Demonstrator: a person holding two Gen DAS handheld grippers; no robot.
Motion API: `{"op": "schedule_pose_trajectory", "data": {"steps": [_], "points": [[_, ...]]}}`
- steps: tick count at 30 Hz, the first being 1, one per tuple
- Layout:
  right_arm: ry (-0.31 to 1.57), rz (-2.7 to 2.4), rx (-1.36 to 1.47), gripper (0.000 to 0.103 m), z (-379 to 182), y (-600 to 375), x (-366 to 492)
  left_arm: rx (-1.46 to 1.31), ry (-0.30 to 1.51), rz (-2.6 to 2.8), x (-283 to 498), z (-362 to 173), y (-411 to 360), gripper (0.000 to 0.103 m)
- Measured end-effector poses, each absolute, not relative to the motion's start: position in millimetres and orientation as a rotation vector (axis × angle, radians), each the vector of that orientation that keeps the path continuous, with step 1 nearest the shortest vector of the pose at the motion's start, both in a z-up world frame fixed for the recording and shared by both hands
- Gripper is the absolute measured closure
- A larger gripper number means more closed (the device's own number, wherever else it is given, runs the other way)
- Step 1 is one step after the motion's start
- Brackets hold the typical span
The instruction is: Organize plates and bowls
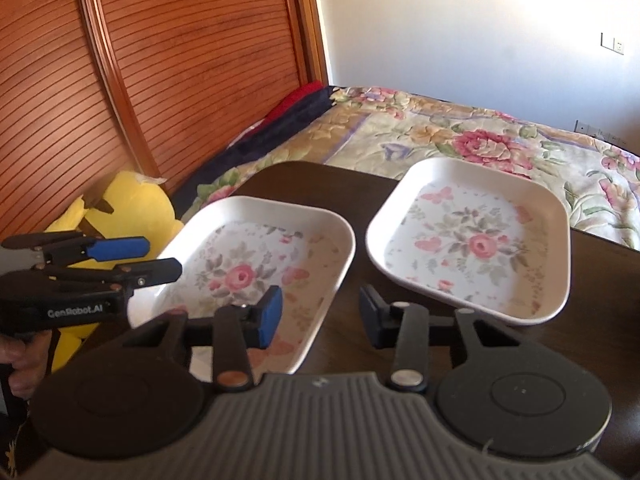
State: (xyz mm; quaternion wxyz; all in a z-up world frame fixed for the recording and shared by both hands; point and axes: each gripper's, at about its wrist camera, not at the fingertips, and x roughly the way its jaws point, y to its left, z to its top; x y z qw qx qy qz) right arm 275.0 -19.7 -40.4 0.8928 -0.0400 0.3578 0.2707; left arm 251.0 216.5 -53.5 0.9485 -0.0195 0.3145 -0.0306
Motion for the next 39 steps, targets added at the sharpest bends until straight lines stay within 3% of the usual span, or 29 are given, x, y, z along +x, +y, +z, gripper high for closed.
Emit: {"op": "schedule_pose_trajectory", "data": {"steps": [12,23,25,30,39], "points": [[0.772,0.572,-0.078,0.081,-47,-18,283,-0.035,0.656,-0.058,256,-59,218,0.067],[0.787,0.578,-0.079,0.083,-53,-17,284,-0.038,0.661,-0.062,256,-61,217,0.074],[0.787,0.579,-0.084,0.089,-53,-16,283,-0.044,0.659,-0.063,256,-61,217,0.079],[0.789,0.589,-0.071,0.089,-53,-16,284,-0.047,0.663,-0.074,253,-60,214,0.089],[0.795,0.600,-0.042,0.089,-51,-22,282,-0.067,0.682,-0.058,243,-53,209,0.089]]}}
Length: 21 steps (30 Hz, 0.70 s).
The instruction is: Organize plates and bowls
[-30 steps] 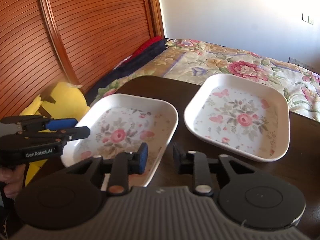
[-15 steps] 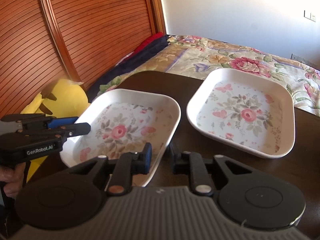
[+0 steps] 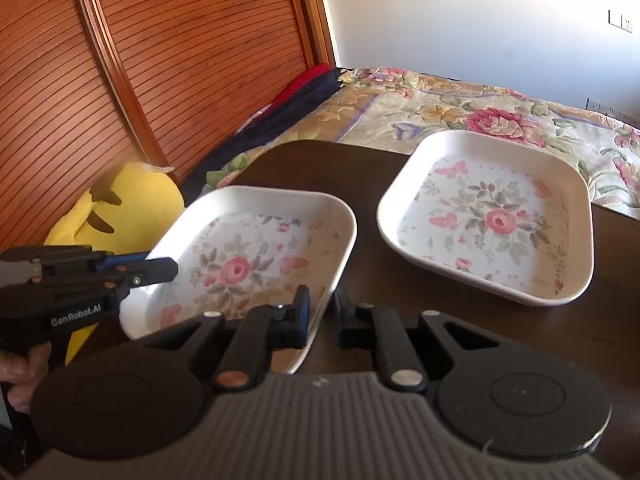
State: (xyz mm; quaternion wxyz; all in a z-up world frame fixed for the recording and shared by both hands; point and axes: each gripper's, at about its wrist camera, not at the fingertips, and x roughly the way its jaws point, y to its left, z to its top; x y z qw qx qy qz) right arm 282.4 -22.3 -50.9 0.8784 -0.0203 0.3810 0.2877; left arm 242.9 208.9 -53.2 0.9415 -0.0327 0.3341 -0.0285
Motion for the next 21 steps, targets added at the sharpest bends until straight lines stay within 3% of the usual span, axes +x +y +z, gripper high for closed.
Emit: {"op": "schedule_pose_trajectory", "data": {"steps": [21], "points": [[0.697,0.601,-0.037,0.089,-14,-67,232,-0.017,0.609,-0.083,187,-14,168,0.089]]}}
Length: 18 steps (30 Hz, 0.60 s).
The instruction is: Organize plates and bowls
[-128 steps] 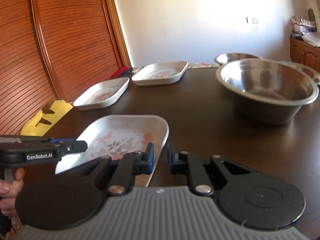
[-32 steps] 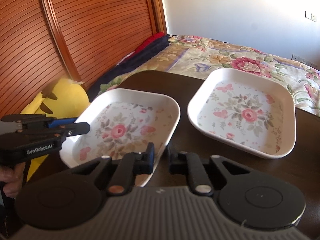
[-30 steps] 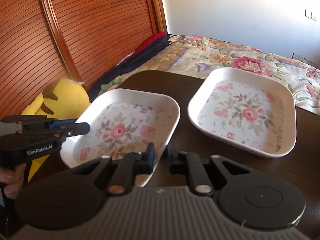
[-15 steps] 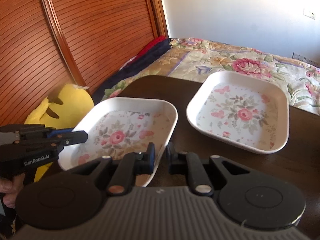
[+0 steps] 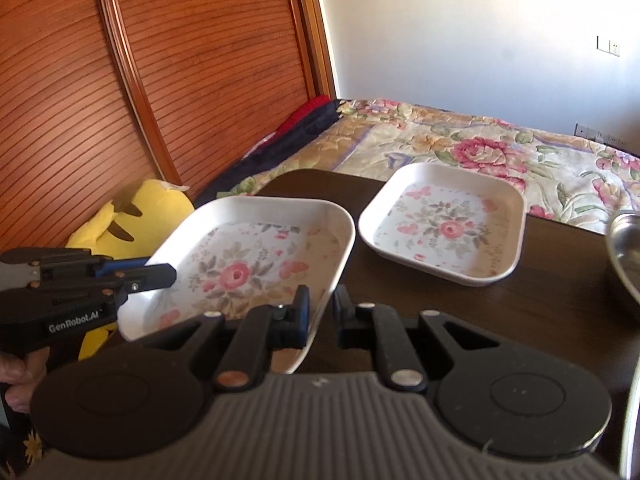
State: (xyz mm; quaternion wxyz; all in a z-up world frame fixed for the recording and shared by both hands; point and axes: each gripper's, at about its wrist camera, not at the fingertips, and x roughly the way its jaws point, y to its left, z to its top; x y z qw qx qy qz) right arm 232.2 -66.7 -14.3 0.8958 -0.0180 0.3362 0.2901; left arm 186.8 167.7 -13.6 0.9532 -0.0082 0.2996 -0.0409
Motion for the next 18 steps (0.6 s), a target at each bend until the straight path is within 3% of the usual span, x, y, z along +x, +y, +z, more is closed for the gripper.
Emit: {"op": "schedule_pose_trajectory", "data": {"steps": [18], "points": [[0.590,0.586,-0.027,0.089,13,-117,166,0.038,0.533,-0.110,119,16,119,0.089]]}}
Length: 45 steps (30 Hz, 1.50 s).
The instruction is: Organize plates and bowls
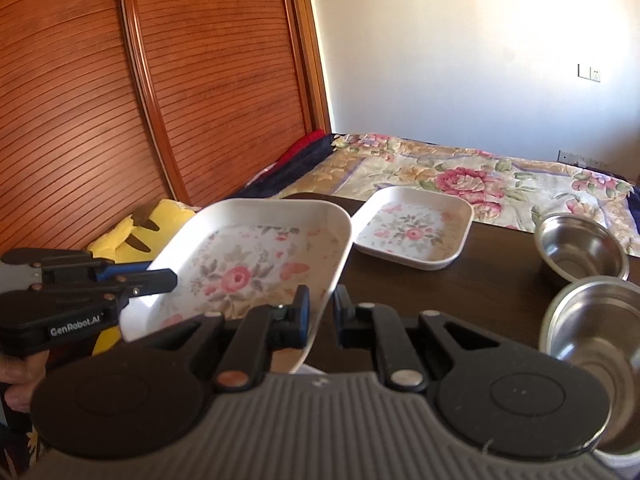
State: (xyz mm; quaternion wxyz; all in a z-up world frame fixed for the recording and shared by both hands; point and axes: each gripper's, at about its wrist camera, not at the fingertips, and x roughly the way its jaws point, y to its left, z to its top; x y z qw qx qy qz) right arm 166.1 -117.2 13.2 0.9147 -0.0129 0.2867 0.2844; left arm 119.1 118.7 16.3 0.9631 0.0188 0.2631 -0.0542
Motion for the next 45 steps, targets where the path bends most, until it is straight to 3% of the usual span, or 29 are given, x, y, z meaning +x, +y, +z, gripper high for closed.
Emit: {"op": "schedule_pose_trajectory", "data": {"steps": [21,45], "points": [[0.557,0.530,0.094,0.089,-20,-176,108,-0.018,0.510,-0.179,61,-3,75,0.089],[0.508,0.466,0.117,0.089,-57,-180,85,-0.026,0.570,-0.181,67,-43,68,0.089]]}}
